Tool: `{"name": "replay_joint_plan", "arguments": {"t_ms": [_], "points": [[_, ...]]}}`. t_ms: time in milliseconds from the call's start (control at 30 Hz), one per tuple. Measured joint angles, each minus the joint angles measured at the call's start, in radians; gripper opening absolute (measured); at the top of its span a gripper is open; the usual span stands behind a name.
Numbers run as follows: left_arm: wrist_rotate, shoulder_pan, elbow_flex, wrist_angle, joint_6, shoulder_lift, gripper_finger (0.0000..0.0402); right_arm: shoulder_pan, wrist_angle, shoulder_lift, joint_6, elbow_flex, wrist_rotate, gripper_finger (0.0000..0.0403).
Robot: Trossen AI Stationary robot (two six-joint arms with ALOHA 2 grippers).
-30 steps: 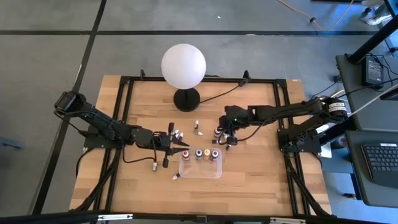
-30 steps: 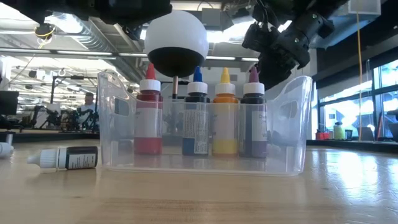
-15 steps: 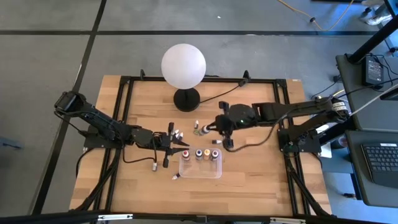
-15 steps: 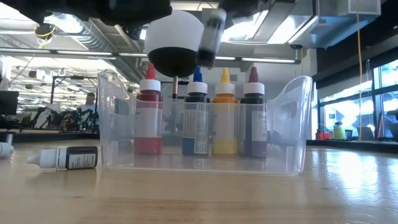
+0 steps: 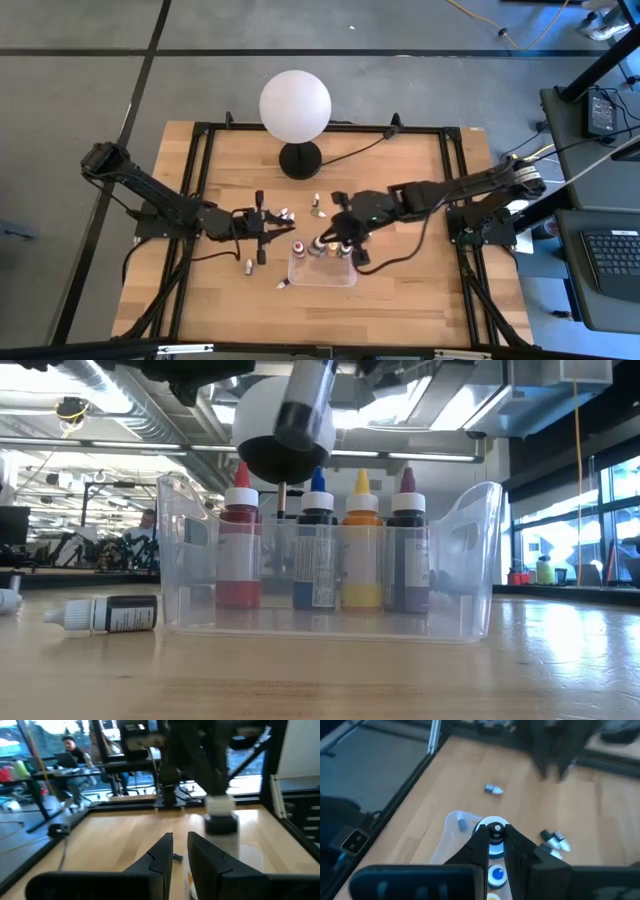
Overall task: Pick & Place food coloring
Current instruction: Put the large black food coloring bottle into the transparent bin
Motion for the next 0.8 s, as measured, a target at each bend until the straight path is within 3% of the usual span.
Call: {"name": "replay_joint_plan", "arguments": {"t_ms": [267,800], "points": [[-0.024,-0.011,0.0,-0.021,-0.005,0.002,0.0052,0.0,-0.176,0.2,-0.021,0.219,-0.008,0.0042],[-0.024,-0.011,0.0,-0.044,-0.007,0.002,0.0053,-0.001,-0.175,0.32,-0.054,0.235,0.054,0.0042]]}}
